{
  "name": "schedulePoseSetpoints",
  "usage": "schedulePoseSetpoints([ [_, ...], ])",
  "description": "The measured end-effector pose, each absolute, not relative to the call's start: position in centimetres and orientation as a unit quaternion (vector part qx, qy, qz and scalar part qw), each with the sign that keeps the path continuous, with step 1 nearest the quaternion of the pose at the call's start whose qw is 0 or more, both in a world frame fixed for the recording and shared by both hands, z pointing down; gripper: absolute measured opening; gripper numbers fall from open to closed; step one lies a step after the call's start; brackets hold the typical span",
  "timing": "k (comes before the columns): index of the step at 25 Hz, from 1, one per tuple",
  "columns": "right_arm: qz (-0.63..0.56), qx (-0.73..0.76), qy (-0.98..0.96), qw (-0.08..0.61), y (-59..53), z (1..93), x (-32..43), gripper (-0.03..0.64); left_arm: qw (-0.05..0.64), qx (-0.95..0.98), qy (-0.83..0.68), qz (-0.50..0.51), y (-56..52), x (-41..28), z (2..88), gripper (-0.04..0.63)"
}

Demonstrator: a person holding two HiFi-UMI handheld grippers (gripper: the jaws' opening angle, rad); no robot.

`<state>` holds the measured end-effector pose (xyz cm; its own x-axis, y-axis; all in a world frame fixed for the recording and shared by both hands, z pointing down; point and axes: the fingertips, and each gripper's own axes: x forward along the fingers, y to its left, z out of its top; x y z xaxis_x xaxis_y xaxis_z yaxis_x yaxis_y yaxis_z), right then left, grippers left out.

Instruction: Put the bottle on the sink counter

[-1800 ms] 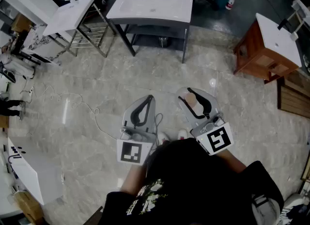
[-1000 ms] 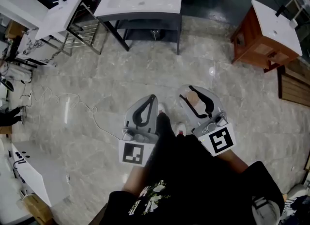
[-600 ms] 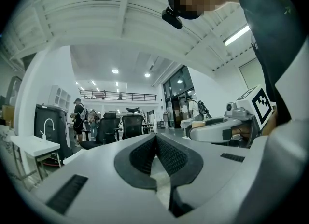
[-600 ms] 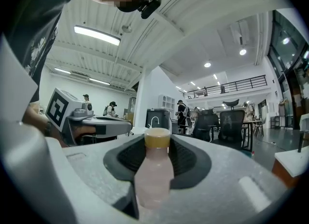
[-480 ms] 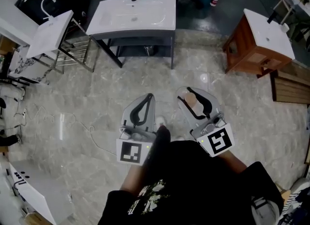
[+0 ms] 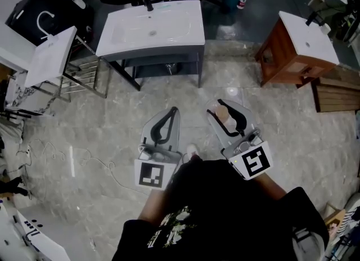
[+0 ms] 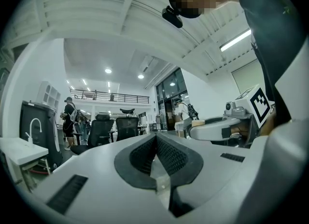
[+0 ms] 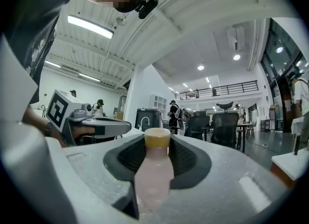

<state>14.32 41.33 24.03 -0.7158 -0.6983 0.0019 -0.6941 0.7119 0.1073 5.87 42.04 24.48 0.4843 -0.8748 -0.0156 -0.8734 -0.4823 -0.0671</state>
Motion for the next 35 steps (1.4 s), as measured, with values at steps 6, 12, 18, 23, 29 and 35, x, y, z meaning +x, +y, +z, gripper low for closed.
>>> schedulePoseSetpoints([
  [6,-0.064,0.388,-0.919,0.015,38.3,24.1,11.7,0.132,0.033,-0.863,0.503,-0.013,39.5,2.3,25.1,0.014],
  [12,-0.059,0.386,-0.920,0.021,35.4,24.5,8.8,0.132,0.023,-0.859,0.511,-0.019,37.1,-0.8,25.6,0.014],
  [18,-0.054,0.382,-0.922,0.019,32.4,25.1,7.2,0.132,0.023,-0.856,0.515,-0.021,34.1,-2.7,26.2,0.014],
  [23,-0.057,0.384,-0.921,0.023,29.0,24.9,6.5,0.132,0.022,-0.856,0.517,-0.016,30.6,-3.5,26.2,0.014],
  [29,-0.056,0.381,-0.922,0.027,24.6,24.9,6.1,0.132,0.013,-0.850,0.526,-0.019,26.4,-4.5,26.6,0.014],
  [35,-0.050,0.372,-0.927,0.018,19.8,25.3,6.0,0.132,0.027,-0.845,0.533,-0.033,22.2,-4.8,26.2,0.014],
])
